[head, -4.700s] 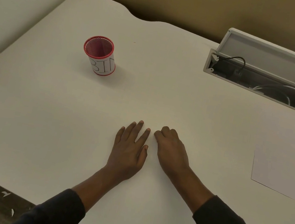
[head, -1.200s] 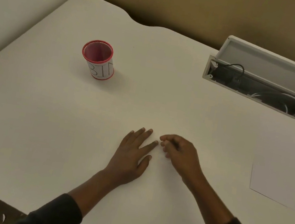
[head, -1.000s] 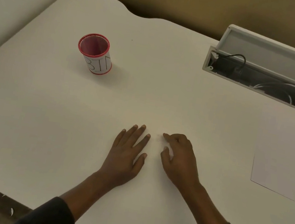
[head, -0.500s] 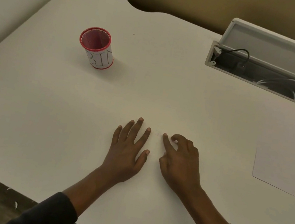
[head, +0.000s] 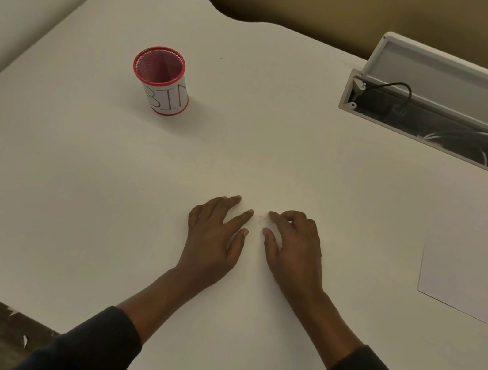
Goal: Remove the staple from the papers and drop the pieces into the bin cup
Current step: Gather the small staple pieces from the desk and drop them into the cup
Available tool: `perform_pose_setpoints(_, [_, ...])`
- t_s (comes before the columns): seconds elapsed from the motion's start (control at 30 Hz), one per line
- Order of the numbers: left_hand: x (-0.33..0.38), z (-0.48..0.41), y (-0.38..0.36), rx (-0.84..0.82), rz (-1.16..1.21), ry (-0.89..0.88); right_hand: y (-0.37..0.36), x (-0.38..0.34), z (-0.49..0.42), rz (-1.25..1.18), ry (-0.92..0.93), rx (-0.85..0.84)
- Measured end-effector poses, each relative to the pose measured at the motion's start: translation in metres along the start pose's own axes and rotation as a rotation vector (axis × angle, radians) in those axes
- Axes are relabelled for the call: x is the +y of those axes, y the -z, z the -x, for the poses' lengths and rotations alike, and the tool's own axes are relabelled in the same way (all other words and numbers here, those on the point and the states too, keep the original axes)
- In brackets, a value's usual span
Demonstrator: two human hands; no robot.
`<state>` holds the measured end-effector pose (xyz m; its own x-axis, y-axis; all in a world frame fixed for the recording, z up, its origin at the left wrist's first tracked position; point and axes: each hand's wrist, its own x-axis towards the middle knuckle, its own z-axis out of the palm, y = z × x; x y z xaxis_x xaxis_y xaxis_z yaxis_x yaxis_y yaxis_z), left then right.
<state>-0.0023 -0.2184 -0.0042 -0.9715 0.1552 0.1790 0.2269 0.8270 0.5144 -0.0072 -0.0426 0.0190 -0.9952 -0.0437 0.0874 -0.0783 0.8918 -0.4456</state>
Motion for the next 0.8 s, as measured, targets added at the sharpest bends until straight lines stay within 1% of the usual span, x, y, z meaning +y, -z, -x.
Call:
perform_pose_setpoints(0.13, [-0.002, -0.005, -0.003, 0.071, 0.020, 0.012, -0.001, -0.008, -0.010, 0.004, 0.082, -0.010])
perform_pose_setpoints(0.23, [-0.003, -0.004, -0.004, 0.089, 0.018, 0.001, -0.005, -0.013, -0.014, 0.106, 0.159, -0.014])
perform_pose_setpoints(0.37, [-0.002, -0.004, -0.004, 0.092, 0.016, 0.000, -0.009, -0.015, -0.017, 0.203, 0.223, -0.015])
perform_pose_setpoints(0.6, [-0.001, -0.003, -0.003, 0.093, 0.018, 0.002, -0.003, -0.023, -0.026, 0.289, 0.423, 0.050])
perform_pose_setpoints(0.8, [0.000, -0.003, -0.002, 0.093, 0.014, -0.004, -0.004, -0.017, -0.030, 0.297, 0.491, 0.052])
